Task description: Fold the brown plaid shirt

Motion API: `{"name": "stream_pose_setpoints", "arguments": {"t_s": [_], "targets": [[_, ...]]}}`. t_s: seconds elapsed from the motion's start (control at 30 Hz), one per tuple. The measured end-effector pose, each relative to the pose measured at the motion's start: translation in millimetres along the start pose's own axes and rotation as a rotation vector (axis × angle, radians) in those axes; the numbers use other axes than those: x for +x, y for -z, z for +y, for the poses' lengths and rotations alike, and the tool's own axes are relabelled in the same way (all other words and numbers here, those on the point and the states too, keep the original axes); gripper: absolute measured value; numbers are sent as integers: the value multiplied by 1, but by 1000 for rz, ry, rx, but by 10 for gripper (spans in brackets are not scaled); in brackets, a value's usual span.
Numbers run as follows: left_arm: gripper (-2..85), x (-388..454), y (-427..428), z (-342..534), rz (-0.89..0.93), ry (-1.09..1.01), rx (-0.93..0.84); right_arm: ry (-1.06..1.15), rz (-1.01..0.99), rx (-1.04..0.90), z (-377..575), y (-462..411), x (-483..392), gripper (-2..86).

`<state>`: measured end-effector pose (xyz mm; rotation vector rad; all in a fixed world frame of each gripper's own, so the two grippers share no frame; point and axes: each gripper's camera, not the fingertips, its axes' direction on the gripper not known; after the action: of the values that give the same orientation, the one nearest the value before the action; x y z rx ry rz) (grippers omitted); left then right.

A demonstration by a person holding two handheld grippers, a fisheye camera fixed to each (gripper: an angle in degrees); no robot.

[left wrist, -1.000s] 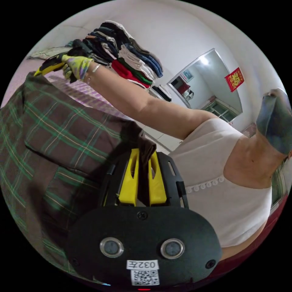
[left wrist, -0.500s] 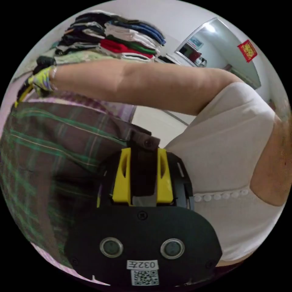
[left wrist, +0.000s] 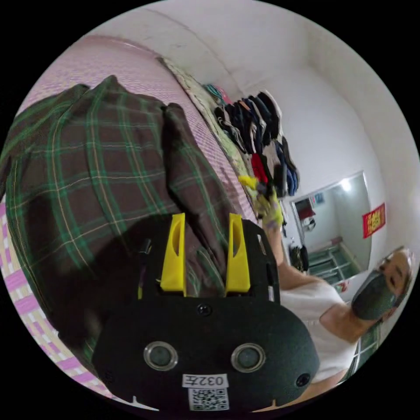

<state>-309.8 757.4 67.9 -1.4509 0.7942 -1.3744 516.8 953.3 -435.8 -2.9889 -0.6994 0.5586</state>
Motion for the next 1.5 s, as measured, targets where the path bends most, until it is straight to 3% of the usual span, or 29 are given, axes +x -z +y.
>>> {"name": "stream_pose_setpoints", "arguments": {"t_s": [0.3,0.53,0.63,0.83,0.97,1.07,1.2,1.33,1.5], "targets": [[41,-18,6,-13,38,118,64,-23,99,39,172,-68,-63,78],[36,-1,6,-23,24,97,33,-41,261,25,185,-119,-75,78],[0,5,4,-23,18,94,24,-31,287,18,186,-131,-74,39],[-12,22,31,-16,35,46,75,17,287,192,203,-103,-86,-3],[-3,13,2,-15,-39,79,-69,-116,229,57,202,-137,-30,22],[29,20,18,4,-21,69,22,-133,230,103,212,-140,-23,49],[0,74,47,27,-180,-107,194,-73,285,265,219,-126,-28,53],[-7,108,12,13,-143,-248,107,-109,271,219,203,-141,-11,76],[40,112,-43,-15,-274,-250,0,-154,280,171,214,-155,7,88]]}}
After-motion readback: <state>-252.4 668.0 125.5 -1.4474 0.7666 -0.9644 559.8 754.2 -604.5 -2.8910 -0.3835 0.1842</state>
